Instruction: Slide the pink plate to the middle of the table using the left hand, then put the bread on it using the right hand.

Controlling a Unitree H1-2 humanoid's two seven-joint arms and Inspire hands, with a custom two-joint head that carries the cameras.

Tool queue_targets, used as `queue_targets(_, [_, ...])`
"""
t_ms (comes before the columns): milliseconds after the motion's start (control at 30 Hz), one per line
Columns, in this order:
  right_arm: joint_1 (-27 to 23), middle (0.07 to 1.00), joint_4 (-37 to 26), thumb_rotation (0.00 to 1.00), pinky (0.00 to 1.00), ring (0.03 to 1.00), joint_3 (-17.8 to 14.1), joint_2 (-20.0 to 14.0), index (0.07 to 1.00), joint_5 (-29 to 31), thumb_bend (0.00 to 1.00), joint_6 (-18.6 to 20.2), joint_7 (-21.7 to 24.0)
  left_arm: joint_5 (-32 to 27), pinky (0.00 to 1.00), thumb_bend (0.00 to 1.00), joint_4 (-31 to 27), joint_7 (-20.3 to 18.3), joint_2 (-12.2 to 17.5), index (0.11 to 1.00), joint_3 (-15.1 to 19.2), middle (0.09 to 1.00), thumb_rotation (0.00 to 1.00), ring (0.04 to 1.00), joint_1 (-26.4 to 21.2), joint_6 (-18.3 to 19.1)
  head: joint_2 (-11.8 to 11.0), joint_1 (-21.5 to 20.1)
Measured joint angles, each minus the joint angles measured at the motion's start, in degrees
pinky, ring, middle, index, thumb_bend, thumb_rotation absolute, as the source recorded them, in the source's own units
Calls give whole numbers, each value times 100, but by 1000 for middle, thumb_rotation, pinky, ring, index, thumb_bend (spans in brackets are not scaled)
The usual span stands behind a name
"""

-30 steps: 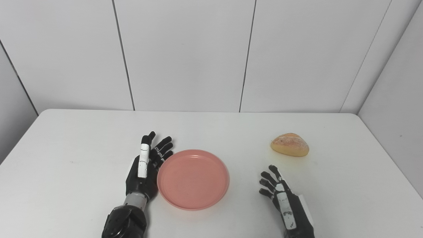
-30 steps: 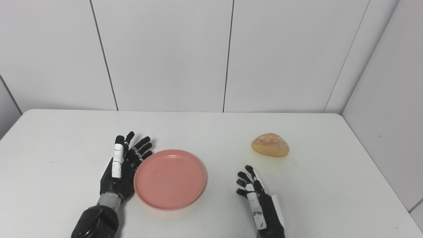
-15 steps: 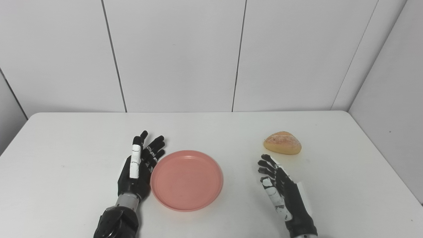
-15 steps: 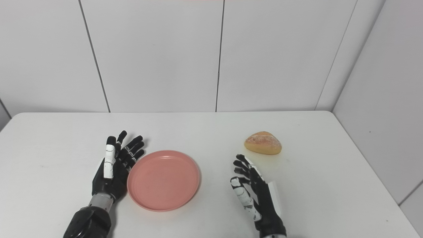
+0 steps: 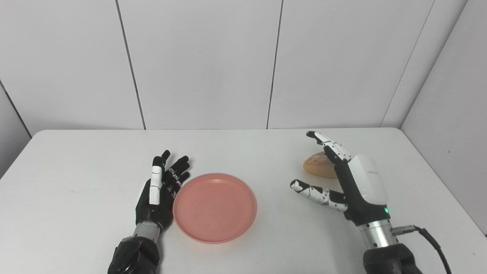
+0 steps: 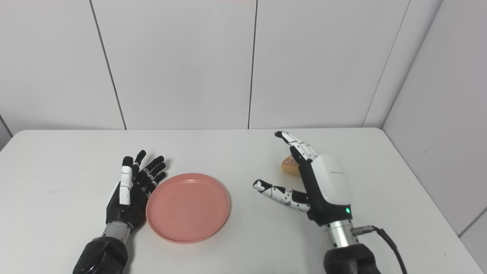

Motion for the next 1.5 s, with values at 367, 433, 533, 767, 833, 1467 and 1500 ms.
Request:
queue_targets(367, [-714, 809, 911, 876, 697, 794, -12, -477, 791, -687, 907, -16, -162, 34, 874, 816, 2, 0, -6, 1000, -24, 820, 824, 874, -7, -5, 0, 35])
queue_targets(433, [-879, 795, 1234, 864, 672, 779, -13, -610, 782, -724, 901, -20, -188, 36, 886, 813, 2, 0, -7, 1000, -30, 817, 820, 871, -6, -7, 0, 35])
queue_targets(533, [-1085, 794, 1598, 872, 680, 780, -3, -740, 785, -743, 908, -23, -332, 36, 893, 810, 1, 0, -11, 1000, -30, 811, 812, 876, -5, -22, 0, 61])
queue_targets(767, [-1331, 786, 2207, 869, 718, 785, 167, -799, 770, -745, 920, -22, -380, 35, 903, 798, -20, 0, -49, 1000, -33, 815, 826, 880, 4, -22, 0, 62])
queue_targets(833, [-1437, 786, 2479, 870, 717, 785, 221, -846, 770, -753, 921, -21, -381, 41, 898, 800, -19, 2, -50, 1000, -41, 817, 827, 879, 3, -21, 0, 79])
queue_targets(1467, [-2067, 765, 4637, 829, 667, 740, 812, -1107, 744, -689, 920, -20, -622, 43, 891, 801, -71, 37, -51, 1000, -52, 817, 824, 875, 23, -11, 17, 158])
queue_targets(1500, [-2098, 767, 4729, 829, 669, 741, 842, -1107, 746, -669, 918, -20, -629, 42, 896, 800, -71, 38, -50, 1000, -51, 816, 827, 878, 24, -11, 18, 158])
